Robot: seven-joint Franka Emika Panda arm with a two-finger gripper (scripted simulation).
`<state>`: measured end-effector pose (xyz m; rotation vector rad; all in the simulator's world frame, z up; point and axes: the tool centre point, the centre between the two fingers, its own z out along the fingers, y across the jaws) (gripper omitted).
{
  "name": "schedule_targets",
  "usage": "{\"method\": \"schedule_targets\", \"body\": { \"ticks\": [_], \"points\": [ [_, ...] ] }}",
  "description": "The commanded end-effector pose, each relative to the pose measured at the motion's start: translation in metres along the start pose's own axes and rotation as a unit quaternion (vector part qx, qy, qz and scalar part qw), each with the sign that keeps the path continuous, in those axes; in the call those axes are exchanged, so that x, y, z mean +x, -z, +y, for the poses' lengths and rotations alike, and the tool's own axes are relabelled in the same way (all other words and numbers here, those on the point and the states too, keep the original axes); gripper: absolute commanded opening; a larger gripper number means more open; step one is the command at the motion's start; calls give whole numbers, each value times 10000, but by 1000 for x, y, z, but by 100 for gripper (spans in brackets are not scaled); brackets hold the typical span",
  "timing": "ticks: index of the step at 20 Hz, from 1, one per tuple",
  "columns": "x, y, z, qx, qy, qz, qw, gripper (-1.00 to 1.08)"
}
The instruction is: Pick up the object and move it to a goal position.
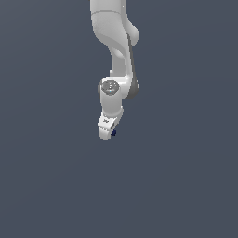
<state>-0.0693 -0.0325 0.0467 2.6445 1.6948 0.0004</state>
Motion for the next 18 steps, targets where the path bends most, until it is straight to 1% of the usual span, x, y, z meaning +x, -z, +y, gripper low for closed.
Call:
{"method": "schedule_targets", "body": {
  "ticks": [1, 5, 10, 11, 18],
  "points": [
    [0, -12, -1, 4, 8, -1, 10000, 100],
    [0, -27, -1, 4, 15, -1, 10000, 100],
    [0, -34, 0, 4, 15, -1, 10000, 100],
    [0, -34, 0, 4, 15, -1, 10000, -100],
    [0, -34, 0, 4, 15, -1, 10000, -100]
  ]
}}
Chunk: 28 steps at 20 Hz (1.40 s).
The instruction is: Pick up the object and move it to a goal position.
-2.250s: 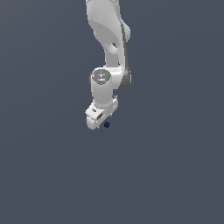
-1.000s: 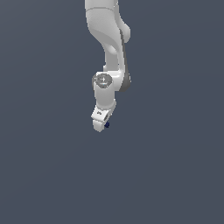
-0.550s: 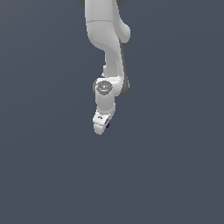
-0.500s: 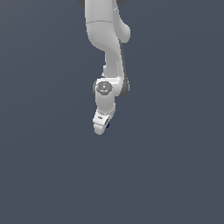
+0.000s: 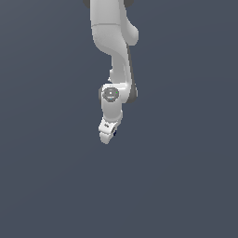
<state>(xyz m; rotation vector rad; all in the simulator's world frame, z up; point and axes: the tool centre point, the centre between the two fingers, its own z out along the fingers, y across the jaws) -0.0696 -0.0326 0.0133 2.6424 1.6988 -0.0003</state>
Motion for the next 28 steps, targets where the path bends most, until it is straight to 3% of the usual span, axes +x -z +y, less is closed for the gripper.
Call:
{"method": "schedule_targets", "body": {
  "ticks": [1, 14, 28],
  "points": [
    [0, 0, 0, 1, 1, 0, 10000, -100],
    [-12, 29, 0, -2, 3, -4, 10000, -100],
    [-62, 151, 1, 2, 10, 2, 10000, -100]
  ]
}}
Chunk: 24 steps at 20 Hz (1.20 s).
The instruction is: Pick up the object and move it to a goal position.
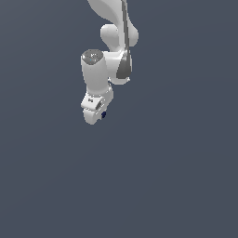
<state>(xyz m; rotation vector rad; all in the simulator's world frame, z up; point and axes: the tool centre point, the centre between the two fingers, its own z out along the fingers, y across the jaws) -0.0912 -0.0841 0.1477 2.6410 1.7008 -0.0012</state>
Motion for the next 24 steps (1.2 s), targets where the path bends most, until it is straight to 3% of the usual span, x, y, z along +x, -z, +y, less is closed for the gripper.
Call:
{"method": "schedule_targets", "body": {
  "ticks": [1, 13, 24],
  "points": [
    [-11, 27, 0, 1, 3, 9, 10000, -100],
    [-52, 130, 4, 1, 1, 19, 10000, -100],
    [-66, 162, 7, 0, -4, 10, 10000, -100]
  ]
}}
